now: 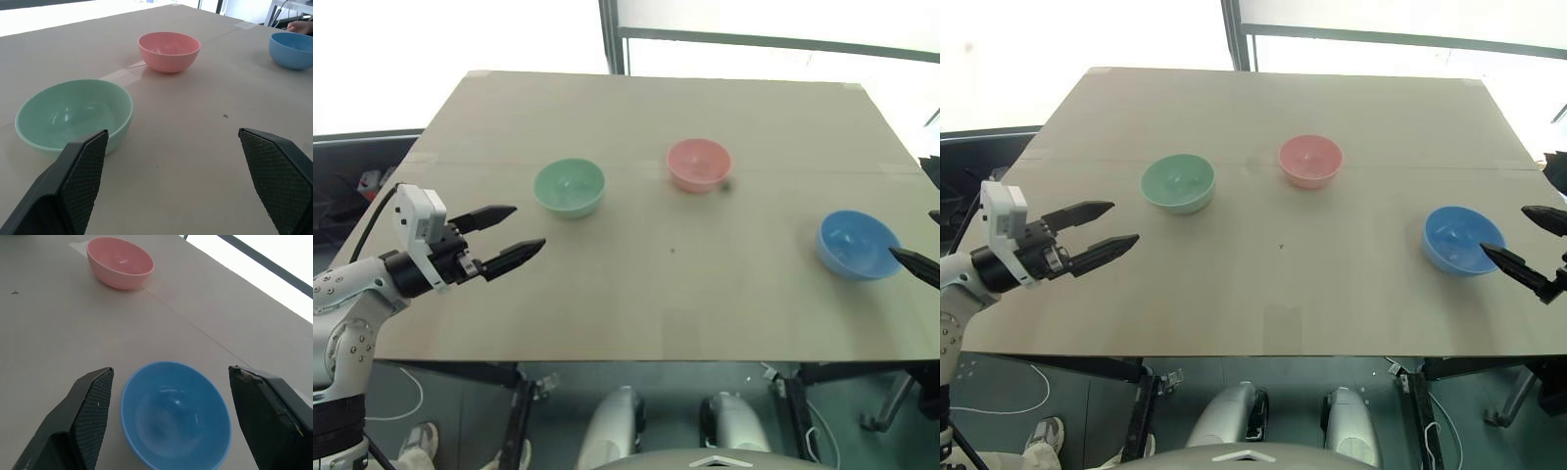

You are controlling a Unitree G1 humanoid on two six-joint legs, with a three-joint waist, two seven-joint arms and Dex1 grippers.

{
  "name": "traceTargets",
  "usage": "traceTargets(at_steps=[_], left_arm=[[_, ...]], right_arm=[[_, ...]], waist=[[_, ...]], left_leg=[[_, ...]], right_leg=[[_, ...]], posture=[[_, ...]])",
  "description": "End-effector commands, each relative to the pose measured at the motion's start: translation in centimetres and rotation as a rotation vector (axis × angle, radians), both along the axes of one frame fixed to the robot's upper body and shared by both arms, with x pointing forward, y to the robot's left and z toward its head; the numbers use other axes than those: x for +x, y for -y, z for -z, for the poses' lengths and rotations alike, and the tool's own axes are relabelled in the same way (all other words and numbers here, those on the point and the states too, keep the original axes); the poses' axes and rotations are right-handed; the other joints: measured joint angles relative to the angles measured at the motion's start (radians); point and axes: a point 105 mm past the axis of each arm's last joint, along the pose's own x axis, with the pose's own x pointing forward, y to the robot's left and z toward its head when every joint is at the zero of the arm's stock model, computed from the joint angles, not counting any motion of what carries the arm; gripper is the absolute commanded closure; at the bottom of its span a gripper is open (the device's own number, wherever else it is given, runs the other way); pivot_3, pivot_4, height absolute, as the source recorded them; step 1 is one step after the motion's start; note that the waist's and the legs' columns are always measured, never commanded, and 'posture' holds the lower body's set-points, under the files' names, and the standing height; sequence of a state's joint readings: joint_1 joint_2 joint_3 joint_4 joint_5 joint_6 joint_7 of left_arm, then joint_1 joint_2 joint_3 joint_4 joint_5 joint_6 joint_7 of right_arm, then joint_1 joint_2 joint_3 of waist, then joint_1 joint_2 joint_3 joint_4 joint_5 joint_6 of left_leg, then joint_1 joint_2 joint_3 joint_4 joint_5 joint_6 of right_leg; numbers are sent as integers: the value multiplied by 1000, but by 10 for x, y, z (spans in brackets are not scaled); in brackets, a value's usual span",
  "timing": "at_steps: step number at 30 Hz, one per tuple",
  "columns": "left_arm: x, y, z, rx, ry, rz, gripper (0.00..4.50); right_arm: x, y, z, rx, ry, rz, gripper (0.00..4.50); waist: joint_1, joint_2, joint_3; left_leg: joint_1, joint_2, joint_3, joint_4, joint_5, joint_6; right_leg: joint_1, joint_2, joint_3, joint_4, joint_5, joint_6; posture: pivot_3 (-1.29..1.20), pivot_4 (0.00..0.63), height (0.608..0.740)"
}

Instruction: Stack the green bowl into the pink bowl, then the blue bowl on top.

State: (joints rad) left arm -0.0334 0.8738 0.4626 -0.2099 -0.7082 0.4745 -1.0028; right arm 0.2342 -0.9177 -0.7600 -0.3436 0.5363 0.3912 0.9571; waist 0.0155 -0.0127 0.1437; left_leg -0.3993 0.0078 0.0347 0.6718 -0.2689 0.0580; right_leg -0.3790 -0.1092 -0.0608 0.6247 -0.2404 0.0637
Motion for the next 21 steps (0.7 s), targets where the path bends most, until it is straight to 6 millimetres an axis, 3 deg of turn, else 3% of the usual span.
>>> traceTargets(at_steps=[1,8,14,18,21], left_arm=[[3,5,-10,4,37,24,0],[11,25,-16,-42,62,73,0],[16,50,-17,-93,74,113,0],[19,71,-22,-159,116,165,0],[20,81,-17,-176,124,173,0]], right_arm=[[3,-9,-8,-9,37,-25,569],[19,-30,-4,1,82,-53,569],[57,-83,10,-56,81,-153,569],[102,-125,27,-182,90,-238,569],[147,-158,30,-269,146,-273,569]], waist=[[0,0,0],[-1,0,0],[-6,0,1],[-4,0,1],[-10,-2,2]], left_leg=[[0,0,0,0,0,0],[0,0,0,0,0,0],[1,0,1,0,0,0],[0,0,1,1,0,0],[0,-1,2,0,0,0]], right_leg=[[0,0,0,0,0,0],[0,1,0,0,1,2],[0,2,1,1,2,3],[-1,3,1,1,2,3],[-1,4,1,1,2,4]], posture=[[0,150,698],[0,150,698],[0,150,698],[0,150,698],[0,150,698]])
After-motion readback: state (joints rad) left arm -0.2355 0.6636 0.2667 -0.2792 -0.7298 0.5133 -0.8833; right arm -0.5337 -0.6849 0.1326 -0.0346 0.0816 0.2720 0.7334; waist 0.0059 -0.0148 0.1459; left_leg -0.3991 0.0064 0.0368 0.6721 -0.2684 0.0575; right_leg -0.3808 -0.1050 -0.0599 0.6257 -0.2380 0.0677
